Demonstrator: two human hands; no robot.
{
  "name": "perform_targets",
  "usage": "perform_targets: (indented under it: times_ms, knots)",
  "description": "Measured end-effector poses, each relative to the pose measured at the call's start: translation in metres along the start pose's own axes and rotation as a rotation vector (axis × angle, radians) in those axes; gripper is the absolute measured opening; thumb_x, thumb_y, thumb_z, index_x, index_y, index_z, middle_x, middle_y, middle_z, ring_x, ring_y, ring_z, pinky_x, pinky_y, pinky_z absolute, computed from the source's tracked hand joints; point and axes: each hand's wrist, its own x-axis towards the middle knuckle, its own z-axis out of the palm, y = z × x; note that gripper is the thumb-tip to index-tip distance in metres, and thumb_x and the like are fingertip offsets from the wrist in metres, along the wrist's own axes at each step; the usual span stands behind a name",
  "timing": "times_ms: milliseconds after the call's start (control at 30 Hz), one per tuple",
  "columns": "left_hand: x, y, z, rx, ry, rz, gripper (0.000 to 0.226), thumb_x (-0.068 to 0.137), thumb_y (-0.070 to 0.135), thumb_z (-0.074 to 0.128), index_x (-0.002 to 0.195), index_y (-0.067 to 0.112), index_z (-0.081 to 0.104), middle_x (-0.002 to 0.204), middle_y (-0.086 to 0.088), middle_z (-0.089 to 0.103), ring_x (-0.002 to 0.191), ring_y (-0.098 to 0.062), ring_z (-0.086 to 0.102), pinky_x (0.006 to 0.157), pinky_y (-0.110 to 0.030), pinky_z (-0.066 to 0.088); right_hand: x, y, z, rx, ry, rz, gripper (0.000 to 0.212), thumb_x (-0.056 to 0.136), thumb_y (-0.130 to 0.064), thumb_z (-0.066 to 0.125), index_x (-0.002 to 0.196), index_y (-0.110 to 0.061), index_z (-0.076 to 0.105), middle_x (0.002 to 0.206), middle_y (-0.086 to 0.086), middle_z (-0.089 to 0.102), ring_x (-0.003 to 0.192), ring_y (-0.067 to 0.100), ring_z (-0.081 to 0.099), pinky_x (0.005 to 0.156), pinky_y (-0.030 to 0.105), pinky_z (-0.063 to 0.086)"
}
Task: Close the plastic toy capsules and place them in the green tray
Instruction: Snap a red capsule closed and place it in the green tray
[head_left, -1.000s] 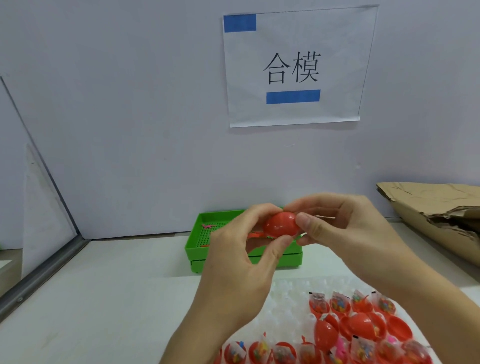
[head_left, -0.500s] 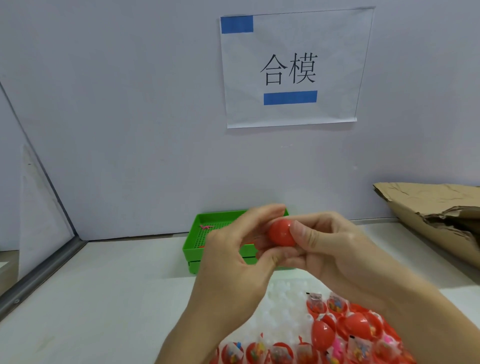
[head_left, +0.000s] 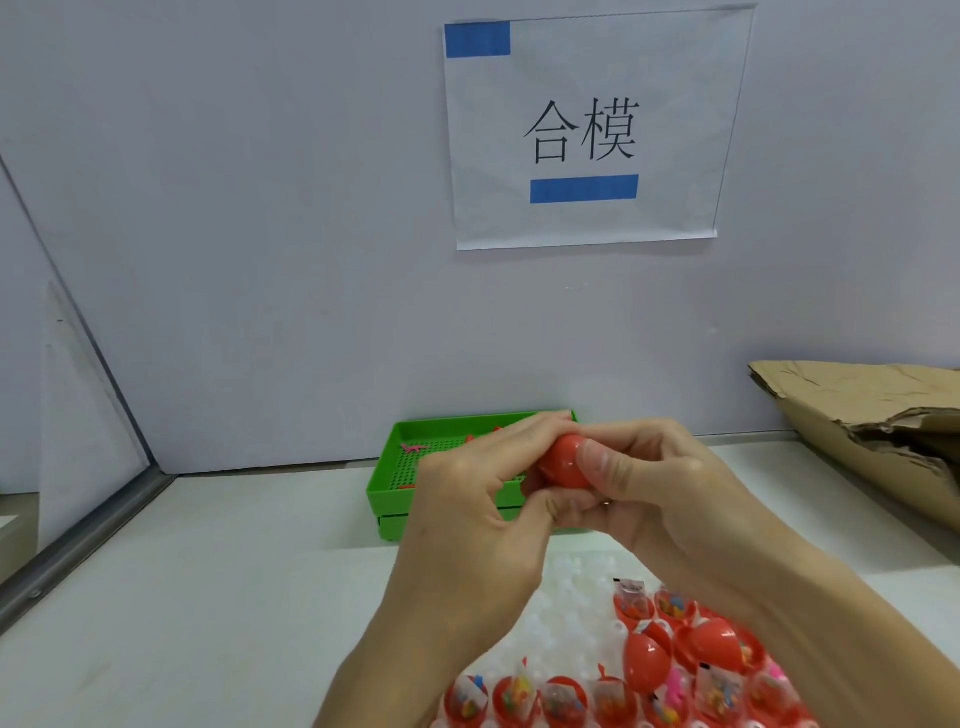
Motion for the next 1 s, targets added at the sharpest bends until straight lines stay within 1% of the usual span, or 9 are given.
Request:
perform_targets:
  times_ms: [100,233,367,500,633,733,833,900,1000]
  knots:
    - [-0.0001,0.0017,0.0002,0.007,-0.006,0.008,0.042,0.075,0.021,0.073,0.116,0.027,0.071,0.106,0.021,0.071,0.102,0.002,0.064,0.088,-0.020,0.053,-0.0009,-0.0040,-0.0027,0.039,-0.021,0.029,0.031,0.077,-0.022,0.066,0.093,0.002,0.077,0.091,0.021,0.073,0.085,0.026,0.071,0.074,0.031,0.057]
    - [0.0006,0.0029,0.0000,0.033,0.014,0.049,0.035,0.077,0.017,0.071,0.109,0.030,0.071,0.101,0.020,0.071,0.096,0.005,0.065,0.084,-0.015,0.052,-0.0012,-0.0047,-0.0001,0.044,-0.061,0.032,0.026,0.081,-0.020,0.063,0.089,-0.002,0.079,0.085,0.013,0.074,0.084,0.022,0.072,0.076,0.031,0.058]
    - [0.0018,0.0082,0.0003,0.053,0.007,0.085,0.032,0.080,0.025,0.059,0.111,0.028,0.061,0.110,0.016,0.065,0.090,0.004,0.063,0.081,-0.010,0.051,-0.0017,-0.0045,0.0026,-0.006,-0.022,0.004,0.025,0.085,-0.014,0.057,0.086,-0.004,0.080,0.080,0.009,0.074,0.077,0.020,0.073,0.074,0.030,0.059]
    - [0.0014,0.0075,0.0002,0.068,-0.006,0.131,0.029,0.080,0.023,0.069,0.108,0.028,0.063,0.105,0.011,0.066,0.088,0.000,0.062,0.078,-0.017,0.052,-0.0022,-0.0063,0.0026,-0.056,0.005,-0.013,0.023,0.082,-0.015,0.059,0.083,-0.006,0.080,0.078,0.010,0.073,0.075,0.020,0.070,0.068,0.029,0.057]
    - [0.0001,0.0050,0.0016,0.115,0.034,0.114,0.048,0.075,0.011,0.073,0.121,0.020,0.068,0.109,0.015,0.071,0.101,0.006,0.063,0.086,-0.010,0.049,-0.0021,-0.0062,0.0017,-0.103,0.001,-0.004,0.020,0.081,-0.014,0.061,0.086,-0.008,0.080,0.080,0.008,0.073,0.076,0.019,0.069,0.068,0.026,0.056]
    - [-0.0012,0.0032,0.0033,0.128,0.015,0.146,0.037,0.076,0.003,0.069,0.112,0.012,0.072,0.103,0.010,0.073,0.095,-0.002,0.066,0.082,-0.023,0.054,-0.0018,-0.0049,0.0014,-0.109,0.016,-0.012,0.020,0.081,-0.013,0.061,0.086,-0.007,0.080,0.082,0.012,0.073,0.078,0.023,0.070,0.069,0.027,0.057]
    - [-0.0027,0.0022,0.0069,0.178,0.070,0.151,0.043,0.076,0.001,0.066,0.119,0.006,0.070,0.114,0.001,0.073,0.109,-0.004,0.065,0.092,-0.024,0.052,-0.0021,-0.0032,0.0016,-0.114,0.016,-0.029,0.022,0.083,-0.013,0.060,0.090,-0.008,0.080,0.087,0.014,0.075,0.082,0.025,0.072,0.071,0.028,0.057]
    - [-0.0033,0.0031,0.0090,0.196,0.092,0.156,0.043,0.076,0.001,0.067,0.119,0.004,0.070,0.115,-0.001,0.072,0.109,-0.005,0.065,0.093,-0.022,0.052,-0.0023,-0.0030,0.0007,-0.136,0.021,-0.042,0.022,0.083,-0.014,0.061,0.091,-0.009,0.081,0.088,0.013,0.075,0.083,0.025,0.072,0.072,0.028,0.057]
    - [-0.0008,0.0058,0.0089,0.161,0.092,0.163,0.042,0.074,0.003,0.070,0.116,0.008,0.071,0.115,0.012,0.068,0.109,0.005,0.062,0.093,-0.013,0.049,-0.0029,-0.0087,-0.0034,-0.120,-0.025,-0.018,0.021,0.083,-0.012,0.061,0.092,-0.008,0.080,0.086,0.011,0.074,0.083,0.022,0.071,0.071,0.026,0.056]
